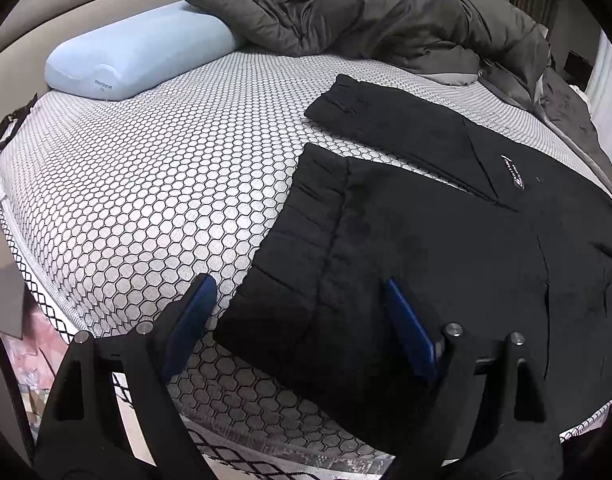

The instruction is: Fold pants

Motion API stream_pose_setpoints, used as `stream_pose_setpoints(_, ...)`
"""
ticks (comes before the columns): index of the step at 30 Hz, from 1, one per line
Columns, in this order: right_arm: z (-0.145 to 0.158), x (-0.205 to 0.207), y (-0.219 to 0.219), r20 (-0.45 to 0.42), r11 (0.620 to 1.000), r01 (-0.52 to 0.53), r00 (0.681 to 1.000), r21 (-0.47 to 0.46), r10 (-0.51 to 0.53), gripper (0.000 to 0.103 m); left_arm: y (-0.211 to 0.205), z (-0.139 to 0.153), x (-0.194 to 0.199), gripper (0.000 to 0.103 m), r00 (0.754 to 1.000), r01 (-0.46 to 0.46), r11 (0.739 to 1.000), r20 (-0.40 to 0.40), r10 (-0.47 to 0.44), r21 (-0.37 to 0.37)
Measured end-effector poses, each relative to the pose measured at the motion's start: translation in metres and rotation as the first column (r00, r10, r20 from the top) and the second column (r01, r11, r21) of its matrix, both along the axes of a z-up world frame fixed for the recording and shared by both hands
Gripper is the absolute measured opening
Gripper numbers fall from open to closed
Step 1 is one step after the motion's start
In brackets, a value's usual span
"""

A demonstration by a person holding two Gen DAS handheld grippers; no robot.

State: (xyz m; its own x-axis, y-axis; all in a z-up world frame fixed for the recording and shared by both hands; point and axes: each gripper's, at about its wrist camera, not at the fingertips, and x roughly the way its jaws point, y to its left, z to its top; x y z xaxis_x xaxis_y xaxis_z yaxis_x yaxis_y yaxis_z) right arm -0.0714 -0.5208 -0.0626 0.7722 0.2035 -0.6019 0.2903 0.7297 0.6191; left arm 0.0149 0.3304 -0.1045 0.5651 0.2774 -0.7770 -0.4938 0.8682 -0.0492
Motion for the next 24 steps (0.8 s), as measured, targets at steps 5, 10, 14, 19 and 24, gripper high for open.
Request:
stream_pose_setpoints(5, 0.010, 0.013, 0.019, -0.116, 0.946, -0.055, 0.993, -0.318, 0.019, 0.015, 0.003, -0.003, 0.005, 0.088, 1.000, -0.002, 1.000, -0.012, 0.002, 0.005)
stream_pose_setpoints(10, -0.002, 0.013, 0.011, -0.144, 0.966, -0.024, 0.989, -0.256, -0.014, 0.047, 0.007, 0.008, -0.009, 0.088, 0.999, -0.028, 0.999, 0.022, 0.029, -0.026)
stream_pose_setpoints(14, 0.014, -0.015, 0.008, -0.046, 0.974, 0.041, 0.998, -0.224, -0.053, 0.055, 0.019, 0.025, -0.050, 0.088, 0.990, -0.073, 0.994, 0.113, 0.082, -0.085)
stream_pose_setpoints(19, 0.016, -0.066, 0.010, -0.011, 0.985, 0.035, 0.999, -0.168, -0.037, 0.055, 0.033, 0.011, -0.077, 0.061, 0.982, -0.041, 0.943, 0.160, 0.099, -0.330)
stream_pose_setpoints(24, 0.008, -0.067, 0.019, -0.023, 0.990, 0.021, 0.999, -0.143, -0.024, 0.055, 0.027, -0.004, -0.066, 0.052, 0.982, -0.002, 0.912, 0.170, 0.079, -0.410)
